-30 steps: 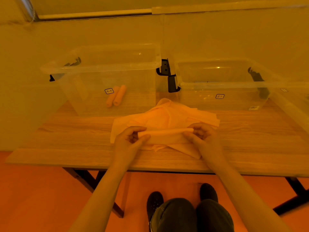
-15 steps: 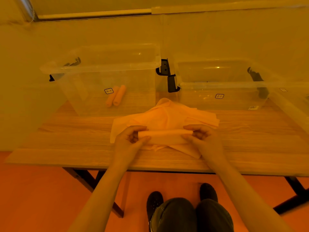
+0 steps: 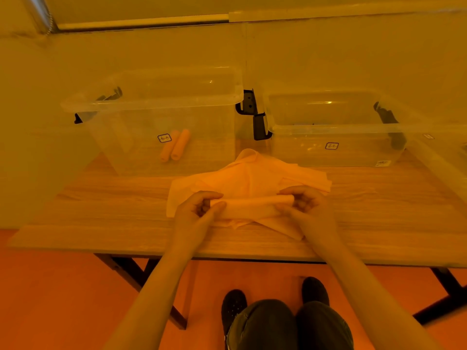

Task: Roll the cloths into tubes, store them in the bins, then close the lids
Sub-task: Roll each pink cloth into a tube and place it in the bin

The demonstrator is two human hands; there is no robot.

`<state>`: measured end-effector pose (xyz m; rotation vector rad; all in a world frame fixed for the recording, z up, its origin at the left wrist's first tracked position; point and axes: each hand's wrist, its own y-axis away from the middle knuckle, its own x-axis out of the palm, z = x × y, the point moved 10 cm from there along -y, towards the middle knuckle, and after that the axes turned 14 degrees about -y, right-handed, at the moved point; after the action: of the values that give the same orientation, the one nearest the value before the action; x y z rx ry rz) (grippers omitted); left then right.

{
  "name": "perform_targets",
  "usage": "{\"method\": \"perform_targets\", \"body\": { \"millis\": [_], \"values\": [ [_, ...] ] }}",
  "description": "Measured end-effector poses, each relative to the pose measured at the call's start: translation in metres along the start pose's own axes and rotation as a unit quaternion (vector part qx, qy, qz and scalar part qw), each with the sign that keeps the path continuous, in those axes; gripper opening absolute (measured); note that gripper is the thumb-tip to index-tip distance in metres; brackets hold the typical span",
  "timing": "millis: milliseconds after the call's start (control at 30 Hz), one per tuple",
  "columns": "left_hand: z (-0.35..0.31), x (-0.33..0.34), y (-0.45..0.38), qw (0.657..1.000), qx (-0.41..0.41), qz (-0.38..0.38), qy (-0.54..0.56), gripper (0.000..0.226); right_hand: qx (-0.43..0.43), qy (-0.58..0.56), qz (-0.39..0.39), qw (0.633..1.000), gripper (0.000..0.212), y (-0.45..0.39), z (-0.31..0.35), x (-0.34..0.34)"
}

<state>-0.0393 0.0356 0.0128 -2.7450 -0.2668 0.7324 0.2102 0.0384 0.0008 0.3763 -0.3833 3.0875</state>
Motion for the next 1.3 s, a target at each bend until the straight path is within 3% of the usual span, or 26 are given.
{"method": "perform_targets", "body": {
  "millis": [200, 433, 800, 1000, 1300],
  "values": [
    [0.006, 0.004, 0.001, 0.999, -0.015, 0.024, 0.026, 0.027, 0.002, 0.009, -0.006, 1.0, 0.018, 0.0, 0.0, 0.0],
    [0.008, 0.003, 0.001, 1.0, -0.024, 0.014, 0.003, 0.012, -0.002, 0.015, 0.007, 1.0, 0.027, 0.001, 0.0, 0.001],
    [0.007, 0.006, 0.001, 0.998, -0.021, 0.039, 0.044, 0.032, 0.007, 0.084, 0.008, 0.996, 0.005, 0.0, 0.0, 0.004],
    [0.004, 0.001, 0.0, 1.0, -0.018, 0.009, 0.017, 0.019, -0.005, 0.075, 0.01, 0.997, 0.028, 0.002, 0.004, 0.006],
    [-0.006, 0.009, -0.003, 0.998, 0.017, 0.052, 0.019, 0.027, 0.001, 0.069, -0.018, 0.997, 0.028, 0.0, 0.002, -0.001]
  ]
}}
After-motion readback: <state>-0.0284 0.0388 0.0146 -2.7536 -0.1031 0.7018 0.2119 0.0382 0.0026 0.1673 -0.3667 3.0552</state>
